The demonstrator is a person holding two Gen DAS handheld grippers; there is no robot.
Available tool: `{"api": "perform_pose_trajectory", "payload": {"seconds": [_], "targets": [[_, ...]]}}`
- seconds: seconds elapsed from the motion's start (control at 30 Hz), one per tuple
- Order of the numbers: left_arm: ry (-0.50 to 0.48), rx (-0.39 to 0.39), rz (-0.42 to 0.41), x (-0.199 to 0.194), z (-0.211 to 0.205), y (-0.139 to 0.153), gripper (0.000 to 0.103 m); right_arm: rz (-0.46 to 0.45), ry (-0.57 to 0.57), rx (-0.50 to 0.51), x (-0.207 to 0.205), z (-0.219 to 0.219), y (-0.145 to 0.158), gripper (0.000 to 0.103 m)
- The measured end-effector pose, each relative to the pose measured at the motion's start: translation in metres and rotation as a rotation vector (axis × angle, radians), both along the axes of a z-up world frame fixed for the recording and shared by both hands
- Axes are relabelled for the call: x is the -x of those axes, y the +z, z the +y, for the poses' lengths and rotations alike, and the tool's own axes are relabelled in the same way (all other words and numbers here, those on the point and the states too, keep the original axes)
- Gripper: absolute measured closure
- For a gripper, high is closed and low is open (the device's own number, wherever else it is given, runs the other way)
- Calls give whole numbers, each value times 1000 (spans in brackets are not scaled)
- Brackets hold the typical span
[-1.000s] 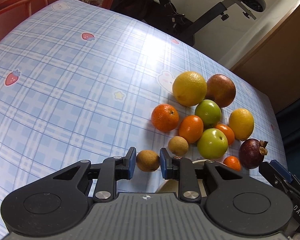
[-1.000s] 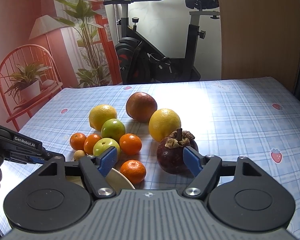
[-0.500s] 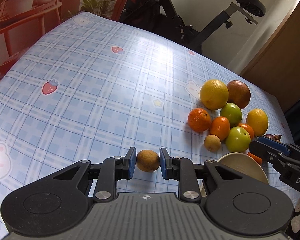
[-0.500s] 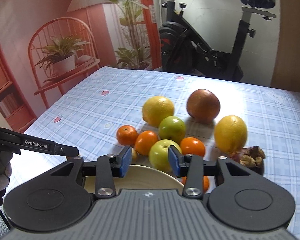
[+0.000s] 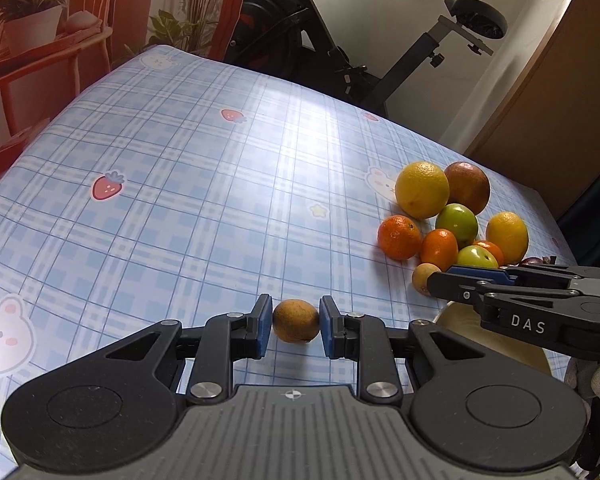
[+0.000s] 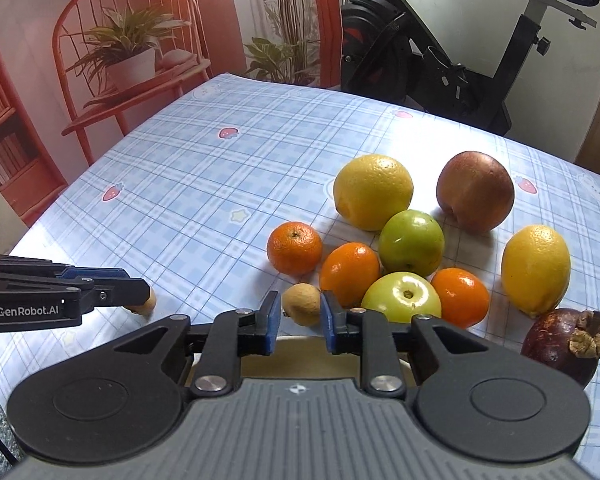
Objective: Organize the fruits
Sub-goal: 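Close the left tool on a small brown fruit while the right tool grasps another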
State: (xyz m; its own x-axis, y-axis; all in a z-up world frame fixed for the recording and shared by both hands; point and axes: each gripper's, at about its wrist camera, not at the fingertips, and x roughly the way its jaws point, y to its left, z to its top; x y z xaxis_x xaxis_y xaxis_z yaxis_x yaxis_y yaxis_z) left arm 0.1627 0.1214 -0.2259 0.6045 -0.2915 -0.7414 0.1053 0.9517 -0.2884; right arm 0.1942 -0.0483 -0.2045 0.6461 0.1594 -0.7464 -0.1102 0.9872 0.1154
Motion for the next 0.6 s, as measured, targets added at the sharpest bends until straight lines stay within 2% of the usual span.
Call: {"api": "perform_pose_trajectory", "payload": {"seconds": [0.3,0.6], "targets": [[-9,4,-23,6,4,-1,76,27,-18,25,-8,8,-6,74],[-19,-10,-23,8,2,-1,76,26,-23,-4,-11,10,-6,74]]}}
